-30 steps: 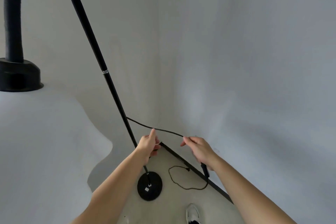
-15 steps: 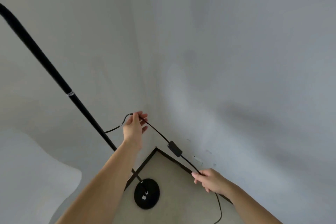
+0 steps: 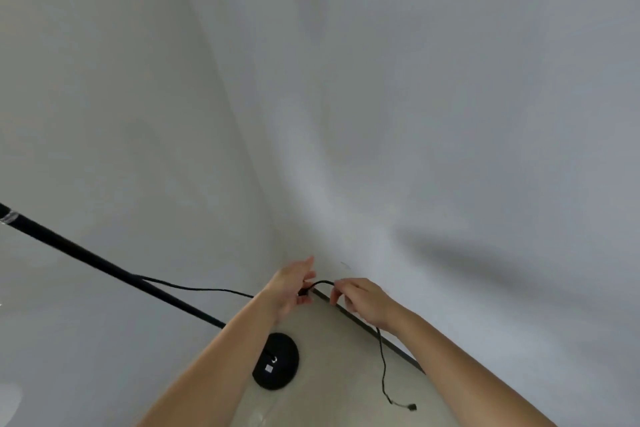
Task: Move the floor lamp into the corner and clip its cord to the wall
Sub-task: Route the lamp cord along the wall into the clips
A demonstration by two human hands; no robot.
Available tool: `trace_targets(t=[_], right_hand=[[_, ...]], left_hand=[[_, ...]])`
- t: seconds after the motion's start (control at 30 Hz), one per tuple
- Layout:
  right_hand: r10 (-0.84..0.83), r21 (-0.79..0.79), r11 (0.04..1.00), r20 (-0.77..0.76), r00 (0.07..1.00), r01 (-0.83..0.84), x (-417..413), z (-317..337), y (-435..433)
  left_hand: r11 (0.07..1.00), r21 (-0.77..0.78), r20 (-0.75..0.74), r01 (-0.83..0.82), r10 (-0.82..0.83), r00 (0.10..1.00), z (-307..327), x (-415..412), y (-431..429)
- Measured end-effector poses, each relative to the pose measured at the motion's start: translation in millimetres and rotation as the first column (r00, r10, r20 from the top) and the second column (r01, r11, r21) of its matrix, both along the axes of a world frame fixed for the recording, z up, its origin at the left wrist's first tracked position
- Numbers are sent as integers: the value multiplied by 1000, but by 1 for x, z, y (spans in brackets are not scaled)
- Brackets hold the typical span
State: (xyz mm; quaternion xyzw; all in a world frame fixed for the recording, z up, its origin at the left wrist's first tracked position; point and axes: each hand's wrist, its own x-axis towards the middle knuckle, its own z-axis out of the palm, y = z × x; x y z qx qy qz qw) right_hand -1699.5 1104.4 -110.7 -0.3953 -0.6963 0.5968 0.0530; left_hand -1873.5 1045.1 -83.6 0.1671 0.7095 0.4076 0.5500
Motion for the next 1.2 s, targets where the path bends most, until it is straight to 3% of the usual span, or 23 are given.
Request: trace_targets(t=[0.07,0.13,0.2,0.27,0.33,0.5,0.63,0.7,0.83,0.87,0.97,1.1,1.2], right_hand=[[10,-27,1000,12,1000,-10,7,-7,6],[57,-34,998,58,997,-55,16,-17,9],[91,-4,996,144,985,-91,28,-30,9],[56,38,997,217,975,-66,43,-44,10],[-15,86,996,281,960,-10,60,-56,10],[-204,134,977,388,899,164,94,-68,-2],[-287,113,958,311,906,264,71,-53,-15],[-345,111,938,255,903,327,53,-48,-21],[-476,52,879,153,866,474,30,-57,-31],[-496,46,868,151,855,495,30,-64,-34],[-478,89,878,194,856,470,48,-90,-43],[-365,167,930,337,868,327,86,-137,-46],[-406,180,913,339,849,365,96,-178,-34]], left_hand=[[980,11,-347,199,-183,920,-9,1,3],[917,-85,-659,389,-344,669,-16,-3,5],[850,-150,-786,505,-413,461,-22,-7,10],[812,-187,-850,553,-416,323,-27,-15,15],[809,-222,-882,545,-405,242,-30,-26,20],[795,-387,-841,466,-512,175,-38,-56,21],[612,-627,-730,483,-678,-88,-56,-45,20],[538,-612,-713,579,-693,-110,-69,-31,21],[430,-316,-658,846,-741,131,-96,3,20],[411,-277,-636,868,-756,155,-101,7,20],[391,-280,-688,877,-719,101,-120,3,24],[439,-369,-768,819,-641,-3,-156,-27,48],[438,-468,-756,767,-648,-91,-198,-39,65]])
